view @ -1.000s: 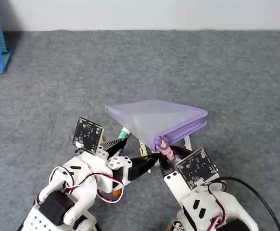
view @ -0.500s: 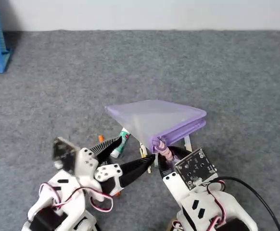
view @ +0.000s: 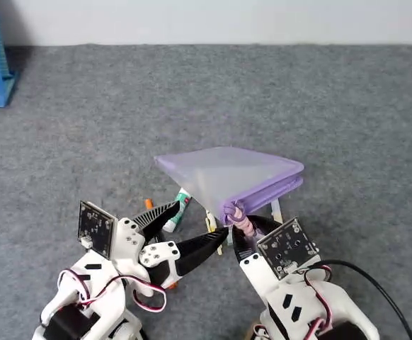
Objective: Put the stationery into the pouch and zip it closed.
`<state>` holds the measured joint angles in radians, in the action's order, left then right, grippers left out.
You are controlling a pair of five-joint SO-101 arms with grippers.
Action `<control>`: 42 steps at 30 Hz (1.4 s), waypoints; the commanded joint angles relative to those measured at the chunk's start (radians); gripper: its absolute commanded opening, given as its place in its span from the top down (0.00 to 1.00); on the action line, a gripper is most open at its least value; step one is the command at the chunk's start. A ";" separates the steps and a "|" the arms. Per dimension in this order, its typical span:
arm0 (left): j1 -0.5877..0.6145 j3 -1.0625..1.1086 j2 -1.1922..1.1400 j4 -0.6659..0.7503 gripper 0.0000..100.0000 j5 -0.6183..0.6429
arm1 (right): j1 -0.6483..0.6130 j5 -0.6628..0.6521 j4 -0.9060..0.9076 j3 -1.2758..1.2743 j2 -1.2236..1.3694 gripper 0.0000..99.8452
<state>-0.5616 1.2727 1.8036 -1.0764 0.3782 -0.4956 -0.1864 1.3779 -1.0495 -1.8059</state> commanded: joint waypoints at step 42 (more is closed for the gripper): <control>-0.058 0.077 -0.003 -0.003 0.67 -0.087 | -0.174 0.064 0.110 0.203 -0.010 0.99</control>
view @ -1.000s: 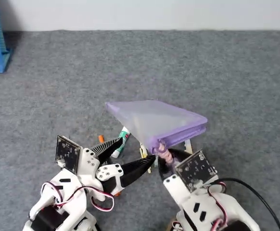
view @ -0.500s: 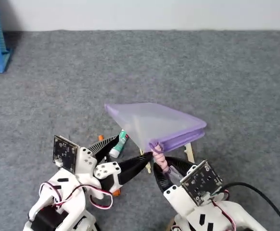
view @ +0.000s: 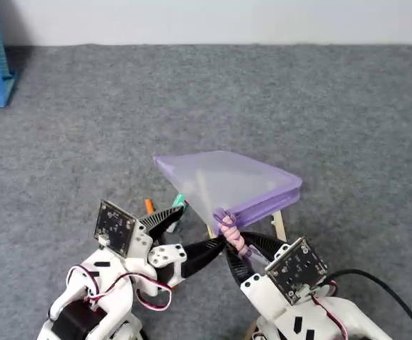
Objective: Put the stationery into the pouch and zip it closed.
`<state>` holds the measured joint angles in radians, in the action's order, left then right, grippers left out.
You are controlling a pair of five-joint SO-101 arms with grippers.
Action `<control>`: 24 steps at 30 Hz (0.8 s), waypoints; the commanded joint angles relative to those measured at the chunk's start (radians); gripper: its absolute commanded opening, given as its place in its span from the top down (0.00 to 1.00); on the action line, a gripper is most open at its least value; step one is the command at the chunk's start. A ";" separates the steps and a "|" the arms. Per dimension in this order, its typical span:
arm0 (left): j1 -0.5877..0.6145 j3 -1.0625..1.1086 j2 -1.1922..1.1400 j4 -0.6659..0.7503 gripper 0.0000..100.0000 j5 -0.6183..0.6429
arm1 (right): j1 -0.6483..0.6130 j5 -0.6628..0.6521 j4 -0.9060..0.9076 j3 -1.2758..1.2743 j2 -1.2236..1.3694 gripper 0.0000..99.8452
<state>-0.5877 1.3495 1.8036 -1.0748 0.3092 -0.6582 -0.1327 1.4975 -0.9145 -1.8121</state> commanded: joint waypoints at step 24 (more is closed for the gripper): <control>0.009 -0.019 0.005 0.009 0.75 -0.018 | -0.013 0.005 0.042 0.066 -0.004 0.99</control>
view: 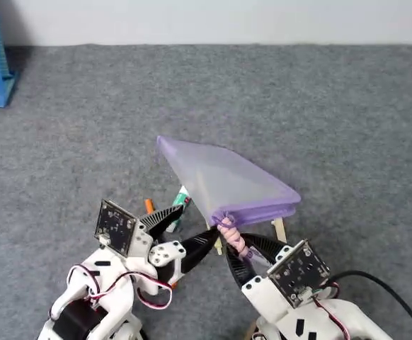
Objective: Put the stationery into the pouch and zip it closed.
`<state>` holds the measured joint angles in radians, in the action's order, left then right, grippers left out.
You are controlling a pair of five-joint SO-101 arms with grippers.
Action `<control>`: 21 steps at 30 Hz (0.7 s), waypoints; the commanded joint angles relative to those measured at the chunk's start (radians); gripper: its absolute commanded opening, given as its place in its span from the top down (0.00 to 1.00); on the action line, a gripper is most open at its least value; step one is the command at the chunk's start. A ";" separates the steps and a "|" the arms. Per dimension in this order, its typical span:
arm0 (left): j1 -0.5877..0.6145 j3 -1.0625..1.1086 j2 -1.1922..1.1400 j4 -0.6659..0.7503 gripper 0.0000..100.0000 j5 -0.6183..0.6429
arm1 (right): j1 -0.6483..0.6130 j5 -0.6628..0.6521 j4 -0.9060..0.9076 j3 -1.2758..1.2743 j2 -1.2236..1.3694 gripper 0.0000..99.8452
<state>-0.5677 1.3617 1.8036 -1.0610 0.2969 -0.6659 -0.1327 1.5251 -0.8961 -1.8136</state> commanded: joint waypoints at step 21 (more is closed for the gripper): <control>-0.005 0.039 -0.002 0.025 0.75 -0.048 | -0.012 0.012 0.030 0.051 -0.002 0.99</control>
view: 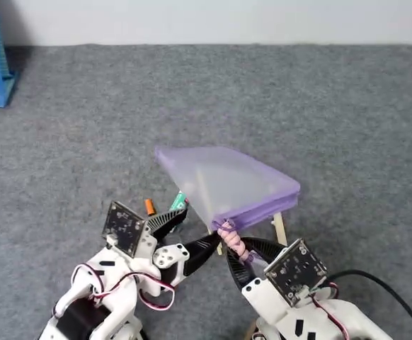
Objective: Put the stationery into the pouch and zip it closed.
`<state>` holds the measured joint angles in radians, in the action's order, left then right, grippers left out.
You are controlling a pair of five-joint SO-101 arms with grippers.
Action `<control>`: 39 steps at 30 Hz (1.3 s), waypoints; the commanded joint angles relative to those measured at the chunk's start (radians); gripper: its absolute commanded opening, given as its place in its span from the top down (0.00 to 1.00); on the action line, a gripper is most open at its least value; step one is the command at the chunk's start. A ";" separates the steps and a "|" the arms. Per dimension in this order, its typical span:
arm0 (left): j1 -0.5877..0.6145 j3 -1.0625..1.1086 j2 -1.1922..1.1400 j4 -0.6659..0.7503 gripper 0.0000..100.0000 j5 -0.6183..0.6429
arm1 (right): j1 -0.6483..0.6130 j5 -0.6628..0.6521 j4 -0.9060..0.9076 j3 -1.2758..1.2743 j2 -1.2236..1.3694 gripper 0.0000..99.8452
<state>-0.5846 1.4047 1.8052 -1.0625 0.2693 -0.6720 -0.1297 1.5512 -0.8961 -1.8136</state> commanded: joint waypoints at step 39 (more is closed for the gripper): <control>0.181 -0.002 0.002 0.048 0.99 -0.017 | 0.662 -0.416 0.042 -0.084 -0.002 0.99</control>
<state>-0.4373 1.4093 1.7990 -1.0380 0.2493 -0.1135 -0.5117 1.6126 -0.9851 -1.8136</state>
